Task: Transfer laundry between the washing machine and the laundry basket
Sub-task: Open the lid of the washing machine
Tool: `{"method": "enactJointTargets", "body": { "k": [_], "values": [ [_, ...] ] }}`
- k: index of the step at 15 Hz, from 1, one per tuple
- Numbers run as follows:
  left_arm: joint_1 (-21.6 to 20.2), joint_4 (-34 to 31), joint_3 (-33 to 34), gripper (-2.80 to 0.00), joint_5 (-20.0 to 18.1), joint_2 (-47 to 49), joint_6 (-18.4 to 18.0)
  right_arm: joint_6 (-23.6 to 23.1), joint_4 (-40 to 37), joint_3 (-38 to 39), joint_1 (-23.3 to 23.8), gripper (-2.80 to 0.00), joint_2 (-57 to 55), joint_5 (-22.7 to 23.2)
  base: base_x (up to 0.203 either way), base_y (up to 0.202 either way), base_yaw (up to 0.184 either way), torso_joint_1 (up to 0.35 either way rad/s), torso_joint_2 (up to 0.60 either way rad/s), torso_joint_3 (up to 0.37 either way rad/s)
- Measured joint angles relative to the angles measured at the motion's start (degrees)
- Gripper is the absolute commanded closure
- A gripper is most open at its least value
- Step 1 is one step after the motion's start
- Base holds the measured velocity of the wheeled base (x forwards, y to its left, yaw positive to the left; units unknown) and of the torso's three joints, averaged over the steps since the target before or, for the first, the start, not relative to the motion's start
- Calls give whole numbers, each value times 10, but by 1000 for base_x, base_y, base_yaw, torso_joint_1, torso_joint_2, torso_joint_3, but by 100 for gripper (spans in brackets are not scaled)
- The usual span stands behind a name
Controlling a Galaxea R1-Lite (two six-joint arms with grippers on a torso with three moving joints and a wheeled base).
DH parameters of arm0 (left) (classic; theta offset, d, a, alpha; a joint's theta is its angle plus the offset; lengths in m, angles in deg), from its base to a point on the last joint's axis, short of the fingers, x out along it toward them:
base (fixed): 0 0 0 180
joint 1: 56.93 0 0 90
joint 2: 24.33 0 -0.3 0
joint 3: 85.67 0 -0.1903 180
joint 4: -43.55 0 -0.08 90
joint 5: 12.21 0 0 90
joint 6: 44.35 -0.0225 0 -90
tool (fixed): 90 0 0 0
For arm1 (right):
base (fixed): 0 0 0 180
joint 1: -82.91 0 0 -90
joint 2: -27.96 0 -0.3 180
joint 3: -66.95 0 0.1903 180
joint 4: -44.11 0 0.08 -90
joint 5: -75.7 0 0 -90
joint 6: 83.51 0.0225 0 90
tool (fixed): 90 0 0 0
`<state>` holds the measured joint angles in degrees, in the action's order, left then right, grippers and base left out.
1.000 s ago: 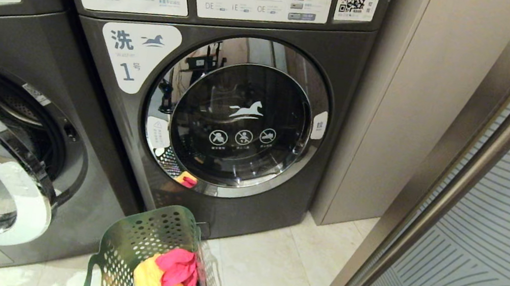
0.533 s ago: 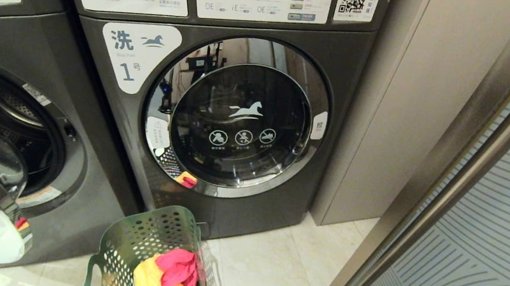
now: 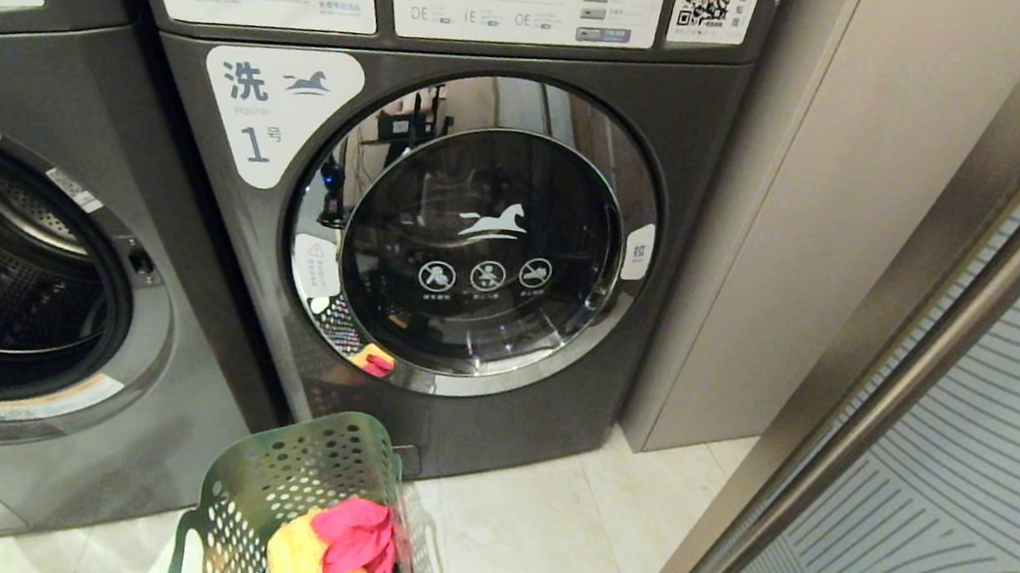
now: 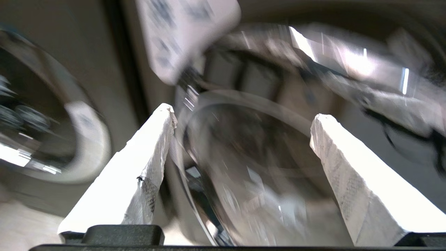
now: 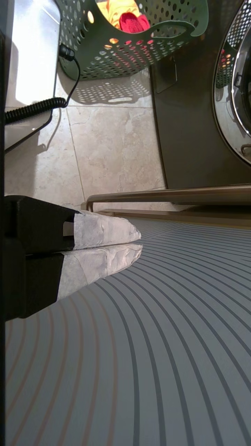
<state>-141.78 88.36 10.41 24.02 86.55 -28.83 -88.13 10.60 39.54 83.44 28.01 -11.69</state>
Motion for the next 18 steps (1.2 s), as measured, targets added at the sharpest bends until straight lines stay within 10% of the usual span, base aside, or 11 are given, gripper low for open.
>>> {"method": "enactJointTargets", "body": {
  "k": [2, 3, 9, 14, 18],
  "values": [
    [-4, 0, -59, -280, 43, -19, 39, 0, 0, 0, 0, 0, 0, 0, 0, 0, 0, 0, 0, 0],
    [-2, 0, -88, 0, 58, -25, 52, 0, 0, 0, 0, 0, 0, 0, 0, 0, 0, 0, 0, 0],
    [61, -5, -237, 0, 87, -40, 109, 0, 0, 0, 0, 0, 0, 0, 0, 0, 0, 0, 0, 0],
    [253, -57, -262, 0, 90, -96, 130, 0, 0, 0, 0, 0, 0, 0, 0, 0, 0, 0, 0, 0],
    [439, -134, -133, 0, 94, -225, 83, 0, 0, 0, 0, 0, 0, 0, 0, 0, 0, 0, 0, 0]
  ]
}}
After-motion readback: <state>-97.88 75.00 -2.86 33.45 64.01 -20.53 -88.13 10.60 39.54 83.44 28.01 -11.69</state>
